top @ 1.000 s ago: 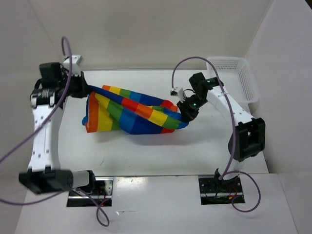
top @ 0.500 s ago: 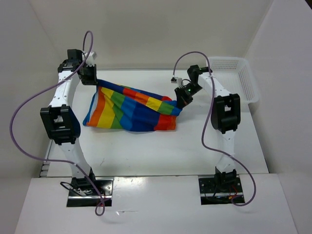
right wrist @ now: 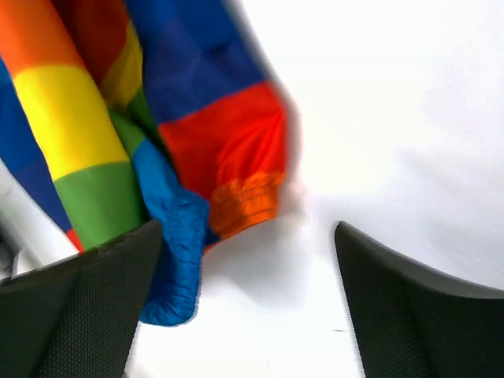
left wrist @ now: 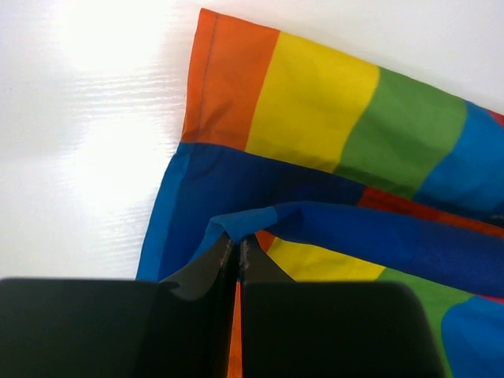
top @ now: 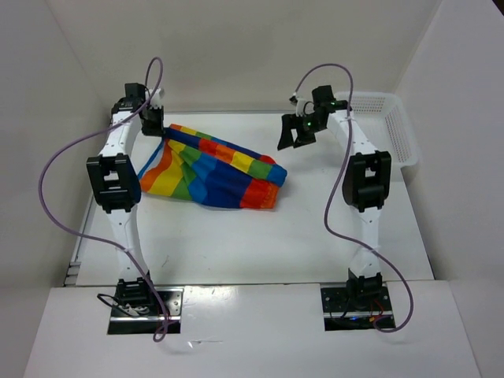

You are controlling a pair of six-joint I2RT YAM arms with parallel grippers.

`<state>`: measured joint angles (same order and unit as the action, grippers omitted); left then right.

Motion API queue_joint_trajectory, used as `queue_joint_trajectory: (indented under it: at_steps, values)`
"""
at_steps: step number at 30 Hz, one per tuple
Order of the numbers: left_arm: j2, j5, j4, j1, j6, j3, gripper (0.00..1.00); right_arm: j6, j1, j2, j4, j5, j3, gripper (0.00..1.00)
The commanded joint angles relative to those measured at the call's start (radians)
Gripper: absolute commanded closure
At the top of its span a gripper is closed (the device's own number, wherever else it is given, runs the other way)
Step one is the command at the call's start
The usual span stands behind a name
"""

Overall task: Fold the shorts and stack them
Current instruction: Fold the shorts

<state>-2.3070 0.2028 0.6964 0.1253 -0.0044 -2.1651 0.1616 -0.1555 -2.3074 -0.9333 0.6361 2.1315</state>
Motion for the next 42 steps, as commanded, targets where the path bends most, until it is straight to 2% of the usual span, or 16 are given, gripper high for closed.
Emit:
queue_joint_trajectory:
  at_steps: [1, 4, 5, 8, 13, 17, 20, 24, 27, 29, 32, 34, 37, 39, 41, 42]
  values:
    - [-0.057, -0.01, -0.038, -0.003, 0.004, -0.062, 0.93, -0.135, -0.014, 0.231, 0.291, -0.061, -0.077, 0.18]
    - [-0.109, 0.001, -0.038, -0.012, 0.004, -0.11, 0.9, -0.033, -0.14, 0.45, 0.457, -0.188, -0.325, 0.61]
    - [-0.121, 0.001, -0.038, -0.021, 0.004, -0.127, 0.89, 0.007, -0.179, 0.501, 0.493, -0.234, -0.388, 0.82]
    - [-0.172, -0.008, -0.038, -0.021, 0.004, -0.194, 0.85, 0.075, -0.315, 0.617, 0.534, -0.216, -0.544, 0.96]
    - [-0.201, -0.019, -0.038, -0.041, 0.004, -0.237, 0.82, 0.027, -0.383, 0.472, 0.524, -0.205, -0.524, 1.0]
    - [-0.21, -0.042, -0.038, -0.052, 0.004, -0.248, 0.82, -0.019, -0.383, 0.252, 0.533, -0.292, -0.379, 1.0]
    - [-0.181, -0.042, -0.029, -0.052, 0.004, -0.248, 0.8, -0.028, -0.383, 0.192, 0.56, -0.34, -0.312, 1.0]
    - [-0.137, 0.014, -0.011, -0.052, 0.004, -0.213, 0.59, -0.037, -0.383, 0.108, 0.579, -0.398, -0.256, 1.0]
    - [-0.127, 0.014, 0.008, -0.043, 0.004, -0.202, 0.49, -0.074, -0.383, 0.027, 0.57, -0.441, -0.197, 1.0]
    - [-0.118, 0.024, 0.018, -0.042, 0.004, -0.184, 0.44, -0.091, -0.383, -0.001, 0.585, -0.51, -0.165, 0.96]
    - [-0.071, 0.043, 0.031, -0.033, 0.004, -0.135, 0.33, -0.074, -0.383, -0.01, 0.587, -0.492, -0.098, 0.89]
    - [-0.034, 0.043, 0.041, -0.033, 0.004, -0.108, 0.27, -0.065, -0.392, 0.014, 0.576, -0.466, -0.075, 0.75]
    - [0.015, 0.043, 0.06, -0.024, 0.004, -0.062, 0.17, -0.063, -0.392, 0.095, 0.567, -0.48, -0.087, 0.63]
    - [0.041, 0.043, 0.06, -0.012, 0.004, -0.044, 0.1, -0.063, -0.392, 0.15, 0.567, -0.513, -0.12, 0.38]
    - [0.076, 0.043, 0.069, -0.003, 0.004, -0.013, 0.02, -0.085, -0.371, 0.227, 0.536, -0.513, -0.177, 0.21]
    - [0.086, 0.043, 0.069, -0.003, 0.004, -0.001, 0.0, -0.118, -0.359, 0.249, 0.524, -0.513, -0.223, 0.17]
